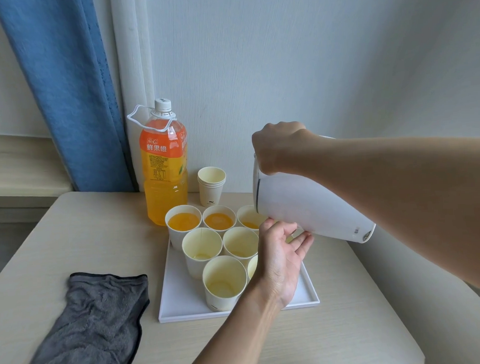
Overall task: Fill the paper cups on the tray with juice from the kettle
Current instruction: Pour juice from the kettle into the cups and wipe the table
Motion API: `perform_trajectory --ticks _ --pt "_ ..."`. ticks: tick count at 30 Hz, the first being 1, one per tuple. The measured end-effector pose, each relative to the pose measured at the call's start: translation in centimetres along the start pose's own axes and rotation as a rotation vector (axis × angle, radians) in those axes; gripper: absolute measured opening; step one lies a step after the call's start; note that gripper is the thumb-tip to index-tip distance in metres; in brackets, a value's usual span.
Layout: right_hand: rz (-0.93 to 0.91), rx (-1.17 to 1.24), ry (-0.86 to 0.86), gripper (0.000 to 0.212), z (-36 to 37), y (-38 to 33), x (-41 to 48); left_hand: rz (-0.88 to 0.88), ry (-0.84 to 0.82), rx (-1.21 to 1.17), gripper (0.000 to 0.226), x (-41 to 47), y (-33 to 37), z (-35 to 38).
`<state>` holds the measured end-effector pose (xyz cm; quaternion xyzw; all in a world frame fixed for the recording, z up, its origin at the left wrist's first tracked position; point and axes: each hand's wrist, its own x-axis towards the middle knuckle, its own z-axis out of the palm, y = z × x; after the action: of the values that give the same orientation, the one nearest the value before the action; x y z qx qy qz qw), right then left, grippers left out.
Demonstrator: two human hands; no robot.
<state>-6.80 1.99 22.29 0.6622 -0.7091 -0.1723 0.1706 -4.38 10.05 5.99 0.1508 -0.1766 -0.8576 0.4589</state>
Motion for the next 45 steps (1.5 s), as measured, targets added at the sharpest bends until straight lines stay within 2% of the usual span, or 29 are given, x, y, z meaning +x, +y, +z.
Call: perform_trajectory --ticks 5,10,14,16,19,21,25,28,29,31,33,34,36,39,42,45 --pt "0.008 0.007 0.009 0.019 0.1 0.2 -0.1 -0.014 0.007 0.005 0.037 0.0 0.0 0.1" --pt "0.031 0.036 0.037 0.021 0.0 1.1 -0.7 -0.014 -0.003 0.028 0.031 -0.4 0.4 0.3" --pt "0.1 0.151 0.082 0.028 -0.9 3.4 -2.5 0.02 -0.002 0.137 0.05 -1.3 1.5 0.5" --pt "0.171 0.245 0.089 0.027 -1.7 4.8 -3.9 0.032 -0.003 0.191 0.057 -1.9 2.2 0.8" --pt "0.274 0.404 0.112 0.005 -2.9 6.7 -6.4 0.051 -0.036 0.251 0.059 -3.5 3.4 1.2" --pt "0.32 0.559 0.11 0.021 -3.1 7.7 -8.1 0.071 -0.045 0.269 0.063 -4.7 4.4 1.3" --pt "0.411 0.984 0.244 0.02 -3.2 8.1 -11.3 0.153 -0.008 0.33 0.061 -7.3 7.7 0.8" --pt "0.481 1.286 0.326 0.022 -3.0 6.4 -13.0 0.259 0.055 0.45 0.048 -9.5 11.1 -0.7" --pt "0.496 1.377 0.33 0.025 -2.9 5.6 -13.4 0.295 0.103 0.51 0.038 -10.1 12.1 -1.5" --pt "0.494 1.528 0.318 0.027 -2.9 3.3 -13.9 0.332 0.308 0.79 0.026 -11.2 14.4 -4.2" --pt "0.461 1.632 0.304 0.031 -3.2 0.8 -14.3 0.31 0.542 1.211 0.026 -12.1 16.5 -8.2" --pt "0.442 1.672 0.297 0.032 -3.5 -0.5 -14.4 0.251 0.589 1.427 0.025 -12.6 17.4 -10.3" --pt "0.408 1.734 0.287 0.029 -3.9 -2.9 -14.4 0.101 0.557 1.77 0.026 -13.5 18.3 -14.1" --pt "0.373 1.785 0.266 0.019 -4.4 -6.0 -13.9 -0.173 0.42 2.136 0.022 -14.6 17.6 -18.2" --pt "0.363 1.818 0.254 0.017 -4.5 -8.5 -13.2 -0.428 0.279 2.35 0.055 -14.8 16.4 -21.0" --pt "0.355 1.832 0.257 0.019 -4.1 -10.4 -12.3 -0.462 0.271 2.423 0.056 -14.1 16.9 -22.8"
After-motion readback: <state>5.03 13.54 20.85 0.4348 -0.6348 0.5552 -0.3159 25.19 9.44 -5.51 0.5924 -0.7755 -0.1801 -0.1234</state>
